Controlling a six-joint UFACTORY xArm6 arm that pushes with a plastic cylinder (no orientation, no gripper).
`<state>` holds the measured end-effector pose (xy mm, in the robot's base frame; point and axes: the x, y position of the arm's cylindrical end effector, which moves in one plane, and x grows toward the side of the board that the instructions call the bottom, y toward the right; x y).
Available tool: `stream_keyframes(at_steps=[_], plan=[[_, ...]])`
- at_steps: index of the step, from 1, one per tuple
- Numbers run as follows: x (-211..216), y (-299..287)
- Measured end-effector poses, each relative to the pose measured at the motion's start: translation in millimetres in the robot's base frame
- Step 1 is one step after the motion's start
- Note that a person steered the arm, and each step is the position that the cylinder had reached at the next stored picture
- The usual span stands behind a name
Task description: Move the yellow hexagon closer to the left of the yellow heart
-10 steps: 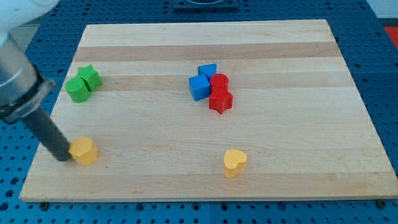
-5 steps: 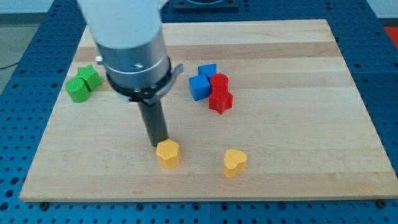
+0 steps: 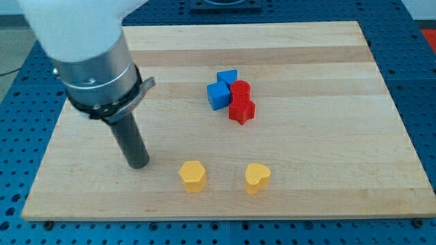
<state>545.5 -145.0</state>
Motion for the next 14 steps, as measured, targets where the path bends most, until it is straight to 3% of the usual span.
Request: stream_keyframes(at_steps=[2, 5, 8, 11, 14], plan=[[7.3, 45.6], [43.6, 50.1], [27.8, 78.2], [-17.3, 74.6], [7.7, 105.2]])
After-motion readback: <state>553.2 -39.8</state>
